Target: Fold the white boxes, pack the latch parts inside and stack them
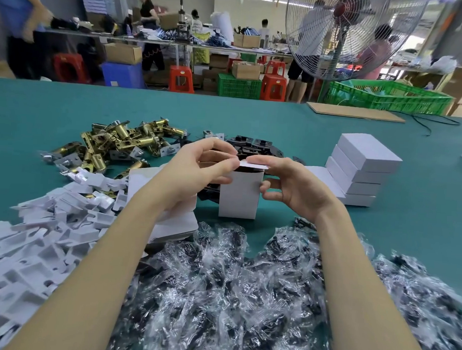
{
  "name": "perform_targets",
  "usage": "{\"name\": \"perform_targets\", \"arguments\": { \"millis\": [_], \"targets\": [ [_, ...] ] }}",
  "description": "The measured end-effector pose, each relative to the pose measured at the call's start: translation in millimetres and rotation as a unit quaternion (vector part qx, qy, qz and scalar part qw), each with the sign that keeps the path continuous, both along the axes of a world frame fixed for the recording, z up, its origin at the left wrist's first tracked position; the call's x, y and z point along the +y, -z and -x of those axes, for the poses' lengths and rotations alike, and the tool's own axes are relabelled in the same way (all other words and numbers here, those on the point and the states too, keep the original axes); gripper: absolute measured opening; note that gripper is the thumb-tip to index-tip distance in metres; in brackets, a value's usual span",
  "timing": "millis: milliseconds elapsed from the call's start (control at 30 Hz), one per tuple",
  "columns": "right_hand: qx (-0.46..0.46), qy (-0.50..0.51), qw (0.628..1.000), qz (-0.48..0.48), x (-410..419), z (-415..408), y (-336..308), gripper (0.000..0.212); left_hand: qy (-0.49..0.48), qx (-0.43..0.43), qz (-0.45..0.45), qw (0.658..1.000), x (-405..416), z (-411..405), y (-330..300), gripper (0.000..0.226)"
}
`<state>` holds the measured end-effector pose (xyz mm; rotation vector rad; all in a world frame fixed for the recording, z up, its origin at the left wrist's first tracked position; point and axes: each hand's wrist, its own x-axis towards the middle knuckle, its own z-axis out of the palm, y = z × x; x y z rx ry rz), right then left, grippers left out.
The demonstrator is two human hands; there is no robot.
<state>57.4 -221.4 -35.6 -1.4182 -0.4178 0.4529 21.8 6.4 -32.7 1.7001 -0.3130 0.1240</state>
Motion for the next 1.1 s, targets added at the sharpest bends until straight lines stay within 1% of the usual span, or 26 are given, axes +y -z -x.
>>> {"name": "perform_targets", "arguments": {
  "millis": [33, 100, 233, 300, 367, 467, 667, 767, 867, 967, 1100],
  "targets": [
    [-0.009, -0.001, 1.0, 0.006, -0.4, 0.0, 0.2, 0.038, 0.005, 0.002, 0.006, 1.0, 0.8, -0.3, 0.2, 0.014],
    [-0.034, 0.016, 0.999, 0.012, -0.1, -0.3, 1.9, 0.032, 0.003, 0.002, 0.007, 1.0, 0.8, -0.2, 2.3, 0.017],
    [-0.075, 0.045, 0.996, 0.011, 2.7, 1.9, 5.0, 0.025, -0.012, -0.012, 0.007, 1.0, -1.7, -0.3, 7.1, 0.016],
    [-0.107, 0.062, 0.992, 0.027, 3.5, 3.0, 4.7, 0.019, -0.01, -0.024, 0.009, 1.0, -2.6, -0.2, 7.2, 0.017],
    [-0.132, 0.074, 0.988, 0.038, 3.8, 4.0, 4.1, 0.017, -0.011, -0.034, 0.005, 0.999, -2.3, -0.2, 6.9, 0.017],
    [-0.142, 0.073, 0.986, 0.041, 5.5, 6.7, 3.6, 0.019, -0.011, -0.032, -0.003, 0.999, 0.2, 0.2, 7.0, 0.018],
    [-0.151, 0.069, 0.984, 0.07, 4.1, 9.3, -1.9, 0.019, 0.005, -0.038, 0.002, 0.999, 0.8, 2.4, 5.3, 0.028],
    [-0.161, 0.072, 0.981, 0.084, 4.1, 10.3, -5.8, 0.019, 0.02, -0.032, -0.019, 0.999, 3.7, 2.3, 2.7, 0.029],
    [-0.18, 0.061, 0.976, 0.11, 3.6, 10.8, -11.4, 0.019, 0.019, -0.038, -0.069, 0.997, 9.3, 2.0, 0.8, 0.032],
    [-0.169, 0.05, 0.977, 0.12, 1.2, 11.6, -13.3, 0.019, 0.015, -0.035, -0.115, 0.993, 13.8, 1.3, -0.2, 0.035],
    [-0.152, 0.051, 0.98, 0.117, -0.3, 11.0, -13.3, 0.017, 0.031, -0.025, -0.136, 0.99, 16.8, 0.6, -0.9, 0.038]
  ]
}}
